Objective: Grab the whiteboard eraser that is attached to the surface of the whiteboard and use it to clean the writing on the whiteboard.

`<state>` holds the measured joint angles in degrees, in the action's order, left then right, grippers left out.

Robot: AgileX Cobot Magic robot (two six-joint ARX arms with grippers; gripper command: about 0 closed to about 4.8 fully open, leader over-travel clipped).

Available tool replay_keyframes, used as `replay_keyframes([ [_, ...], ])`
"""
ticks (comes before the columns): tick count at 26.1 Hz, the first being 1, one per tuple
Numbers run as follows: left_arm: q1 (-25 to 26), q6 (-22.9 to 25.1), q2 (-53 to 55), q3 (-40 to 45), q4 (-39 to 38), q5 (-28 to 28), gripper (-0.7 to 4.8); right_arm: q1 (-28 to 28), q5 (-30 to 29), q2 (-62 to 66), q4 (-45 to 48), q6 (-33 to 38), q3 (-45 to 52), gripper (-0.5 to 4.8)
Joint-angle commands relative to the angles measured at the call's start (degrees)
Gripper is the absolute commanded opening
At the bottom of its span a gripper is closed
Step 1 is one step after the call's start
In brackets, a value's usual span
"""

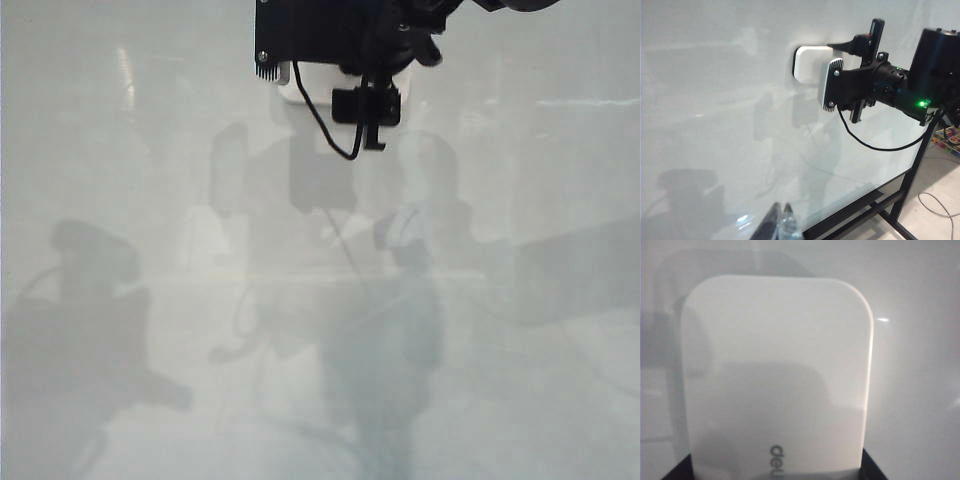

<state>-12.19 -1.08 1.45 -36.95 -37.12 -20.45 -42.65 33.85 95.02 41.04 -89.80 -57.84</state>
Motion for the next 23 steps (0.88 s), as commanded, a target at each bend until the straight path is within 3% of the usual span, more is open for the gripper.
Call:
replay_keyframes([
  [1,0.22,0.22,-0.04,-0.07,0.76,-0.20,-0.05,-0.11,-1.88,1.95,-3.74,6.25,-0.20,2.00],
  [16,0.37,0.22,-0.02,-0.07,0.76,-0.20,-0.05,-0.70,-1.51,12.02,-3.98,10.80,-0.09,2.00],
  [21,0.35,0.22,-0.02,-0.07,0.74,-0.20,-0.05,-1.51,8.44,10.88,-0.02,7.63,-0.09,2.01],
  [23,0.37,0.22,-0.02,-0.07,0.76,-0.20,-0.05,-1.27,8.76,8.02,0.35,6.67,-0.09,2.01],
])
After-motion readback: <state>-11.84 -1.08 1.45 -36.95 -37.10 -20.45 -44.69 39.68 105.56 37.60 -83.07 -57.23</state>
